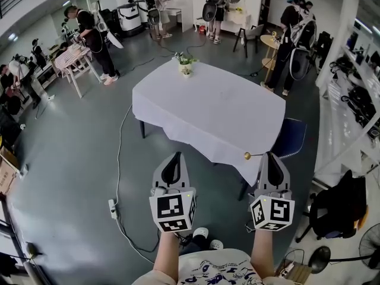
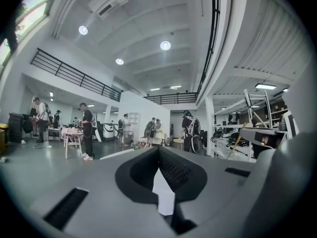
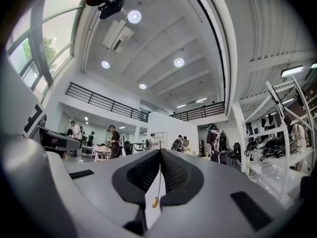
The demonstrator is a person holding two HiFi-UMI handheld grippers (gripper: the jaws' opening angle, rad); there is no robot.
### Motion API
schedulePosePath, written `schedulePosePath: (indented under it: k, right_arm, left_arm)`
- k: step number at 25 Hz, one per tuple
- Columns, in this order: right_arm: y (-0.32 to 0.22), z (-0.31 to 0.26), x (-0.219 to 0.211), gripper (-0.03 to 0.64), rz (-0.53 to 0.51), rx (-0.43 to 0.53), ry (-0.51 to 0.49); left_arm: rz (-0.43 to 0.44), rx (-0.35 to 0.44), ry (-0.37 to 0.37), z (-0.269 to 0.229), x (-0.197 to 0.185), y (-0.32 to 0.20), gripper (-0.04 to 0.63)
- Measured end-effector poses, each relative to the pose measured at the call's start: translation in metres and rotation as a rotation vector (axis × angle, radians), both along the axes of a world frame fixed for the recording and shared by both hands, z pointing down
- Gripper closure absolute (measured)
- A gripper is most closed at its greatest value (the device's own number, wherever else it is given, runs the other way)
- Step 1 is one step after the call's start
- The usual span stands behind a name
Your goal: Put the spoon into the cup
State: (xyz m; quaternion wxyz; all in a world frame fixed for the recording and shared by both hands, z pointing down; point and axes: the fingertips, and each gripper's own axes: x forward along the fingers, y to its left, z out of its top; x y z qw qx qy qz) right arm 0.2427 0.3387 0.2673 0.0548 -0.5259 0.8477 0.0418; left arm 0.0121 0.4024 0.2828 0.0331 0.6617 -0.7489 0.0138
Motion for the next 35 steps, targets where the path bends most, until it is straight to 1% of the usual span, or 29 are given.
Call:
schedulePosePath:
  k: [6,12,16,22,27,30,35]
  right_arm:
    - [-0.020,0.003,-0.020,0.598,0.006,0.002,-0.004]
    - [-0.042,0.015,-0.046,0.598,0.023,-0.009,-0.022]
    - [-0.055,0.024,-0.064,0.598,0.017,-0.019,-0.008]
    - [-0.081,0.033,-0.072,0.598,0.024,-0.037,0.005]
    - [-0.118,0.037,-0.073,0.598,0.019,-0.055,0.006]
    - [-0.150,0.038,-0.074,0.598,0.010,-0.056,0.008]
    - [-0.212,0.035,-0.085,0.598,-0.011,-0.044,-0.001]
  left_arm:
    - [0.008,0.006,0.003,0.002,-0.021,-0.021,0.582]
    - [0.037,-0.003,-0.009,0.013,-0.045,-0.047,0.582]
    - [0.043,-0.007,-0.009,0.018,-0.061,-0.062,0.583]
    - [0.052,-0.035,-0.002,0.033,-0.068,-0.088,0.583]
    - [0.046,-0.055,0.010,0.038,-0.069,-0.125,0.582]
    - [0.042,-0.057,0.009,0.040,-0.068,-0.154,0.581]
    - [0.021,-0.054,0.006,0.041,-0.076,-0.209,0.583]
